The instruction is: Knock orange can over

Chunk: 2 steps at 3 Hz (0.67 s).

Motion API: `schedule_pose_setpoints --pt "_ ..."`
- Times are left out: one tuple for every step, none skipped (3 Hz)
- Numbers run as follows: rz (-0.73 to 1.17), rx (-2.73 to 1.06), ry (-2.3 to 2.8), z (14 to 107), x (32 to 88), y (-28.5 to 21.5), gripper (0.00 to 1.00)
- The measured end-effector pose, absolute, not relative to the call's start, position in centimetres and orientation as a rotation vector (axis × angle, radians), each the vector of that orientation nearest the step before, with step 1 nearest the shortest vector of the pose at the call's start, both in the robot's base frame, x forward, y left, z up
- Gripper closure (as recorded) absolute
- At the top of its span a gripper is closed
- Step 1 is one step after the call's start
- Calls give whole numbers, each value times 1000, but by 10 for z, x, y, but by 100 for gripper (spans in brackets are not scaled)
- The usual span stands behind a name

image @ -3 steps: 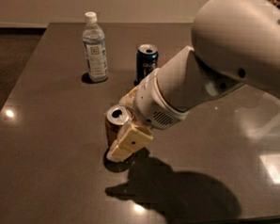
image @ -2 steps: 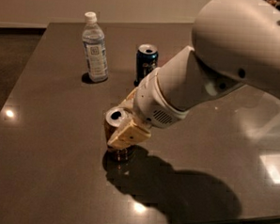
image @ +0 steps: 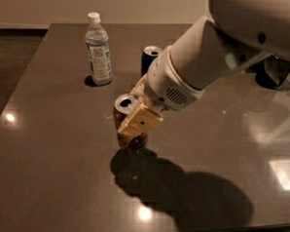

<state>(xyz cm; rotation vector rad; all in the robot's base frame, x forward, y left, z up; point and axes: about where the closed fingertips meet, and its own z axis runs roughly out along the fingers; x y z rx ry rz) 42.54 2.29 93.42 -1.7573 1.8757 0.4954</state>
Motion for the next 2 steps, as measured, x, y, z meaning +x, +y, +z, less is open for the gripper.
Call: schedule_pose_setpoints --pt "335 -1863 2006 950 436 -1 100" --pt "196 -1969 2075 953 437 -20 100"
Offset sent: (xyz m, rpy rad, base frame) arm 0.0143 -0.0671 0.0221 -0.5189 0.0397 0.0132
